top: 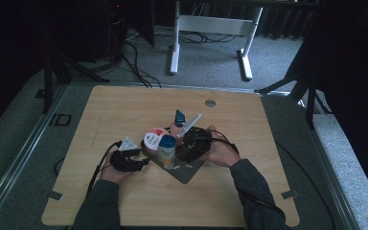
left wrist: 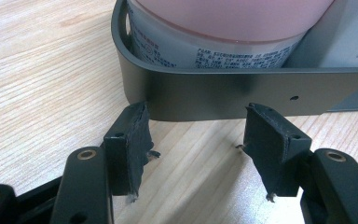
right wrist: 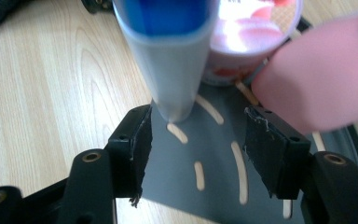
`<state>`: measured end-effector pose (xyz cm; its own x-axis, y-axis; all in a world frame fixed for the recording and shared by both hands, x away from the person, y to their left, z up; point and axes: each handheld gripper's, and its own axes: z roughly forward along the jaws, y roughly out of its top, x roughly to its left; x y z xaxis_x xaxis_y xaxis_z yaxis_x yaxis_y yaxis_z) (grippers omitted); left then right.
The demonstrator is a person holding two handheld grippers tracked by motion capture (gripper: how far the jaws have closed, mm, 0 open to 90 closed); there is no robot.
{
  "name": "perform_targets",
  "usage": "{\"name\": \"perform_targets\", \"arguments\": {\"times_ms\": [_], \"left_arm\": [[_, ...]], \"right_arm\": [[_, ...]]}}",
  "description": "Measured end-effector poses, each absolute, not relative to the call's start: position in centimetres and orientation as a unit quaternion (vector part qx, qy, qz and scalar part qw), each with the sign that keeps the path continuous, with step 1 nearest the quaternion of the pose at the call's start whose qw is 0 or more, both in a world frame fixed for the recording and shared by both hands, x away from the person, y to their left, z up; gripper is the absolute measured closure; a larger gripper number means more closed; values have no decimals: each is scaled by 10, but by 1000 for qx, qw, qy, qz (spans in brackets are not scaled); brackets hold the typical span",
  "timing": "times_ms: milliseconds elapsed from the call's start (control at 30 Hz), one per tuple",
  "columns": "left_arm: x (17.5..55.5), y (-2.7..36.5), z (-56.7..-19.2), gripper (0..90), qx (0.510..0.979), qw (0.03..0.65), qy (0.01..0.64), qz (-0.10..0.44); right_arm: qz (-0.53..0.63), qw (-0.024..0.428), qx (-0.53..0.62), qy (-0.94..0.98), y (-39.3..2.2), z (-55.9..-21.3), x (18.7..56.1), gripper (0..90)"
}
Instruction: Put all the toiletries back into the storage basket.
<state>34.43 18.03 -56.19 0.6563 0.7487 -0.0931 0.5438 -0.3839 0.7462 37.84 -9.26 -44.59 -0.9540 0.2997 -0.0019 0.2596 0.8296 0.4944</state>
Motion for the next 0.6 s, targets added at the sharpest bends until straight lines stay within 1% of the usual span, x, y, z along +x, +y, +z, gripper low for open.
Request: {"name": "perform_targets", "arguments": {"times_ms": [200,500,600], "left_arm": [[344,180,-562,407,822,391,393,132],[345,180,-562,408,821,392,395,131],[345,180,-562,408,820,392,396,131]], "right_arm": [[248,39,177,952,-113,-458,380,420],[250,26,226,941,-143,-485,380,421],[242,31,235,941,-148,-491,379,421]]}}
